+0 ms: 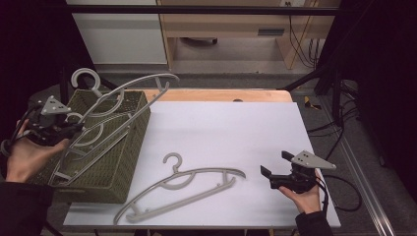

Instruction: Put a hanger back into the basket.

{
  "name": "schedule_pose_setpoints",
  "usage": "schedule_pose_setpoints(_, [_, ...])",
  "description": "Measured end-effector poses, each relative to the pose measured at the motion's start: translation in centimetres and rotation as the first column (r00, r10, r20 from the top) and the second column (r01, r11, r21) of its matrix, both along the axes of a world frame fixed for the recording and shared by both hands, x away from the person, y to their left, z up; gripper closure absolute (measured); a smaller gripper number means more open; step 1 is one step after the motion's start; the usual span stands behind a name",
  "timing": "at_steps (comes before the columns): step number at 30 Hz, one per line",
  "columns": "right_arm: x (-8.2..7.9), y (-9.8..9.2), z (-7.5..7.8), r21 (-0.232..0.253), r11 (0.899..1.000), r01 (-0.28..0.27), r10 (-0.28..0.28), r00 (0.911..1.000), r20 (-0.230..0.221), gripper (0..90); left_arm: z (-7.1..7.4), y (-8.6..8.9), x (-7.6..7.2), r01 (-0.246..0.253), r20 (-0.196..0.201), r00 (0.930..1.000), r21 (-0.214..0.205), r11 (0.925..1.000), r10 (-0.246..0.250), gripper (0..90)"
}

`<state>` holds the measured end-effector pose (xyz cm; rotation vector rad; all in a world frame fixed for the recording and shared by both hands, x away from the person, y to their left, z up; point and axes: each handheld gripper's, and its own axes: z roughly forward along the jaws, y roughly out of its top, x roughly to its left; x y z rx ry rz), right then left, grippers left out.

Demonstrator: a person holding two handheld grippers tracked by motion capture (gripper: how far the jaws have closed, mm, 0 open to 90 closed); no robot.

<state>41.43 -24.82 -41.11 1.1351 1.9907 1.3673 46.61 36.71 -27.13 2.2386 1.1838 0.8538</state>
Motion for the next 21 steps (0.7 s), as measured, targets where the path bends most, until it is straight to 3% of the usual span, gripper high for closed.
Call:
schedule_pose_setpoints(13, [0.1,0.0,-0.1,-0.003,1.000,0.003,-0.003,1.0000,0.002,6.3,-2.0,3.9,0.4,-0.062,-0.029,0.9976,0.034,0.9975,0.063,82.9])
schedule_pose_setpoints(21, [0.1,0.0,-0.1,-0.010,1.000,0.003,-0.003,1.0000,0.000,6.2,-3.3,5.6,0.6,-0.111,-0.056,0.9919,0.051,0.9925,0.114,82.9])
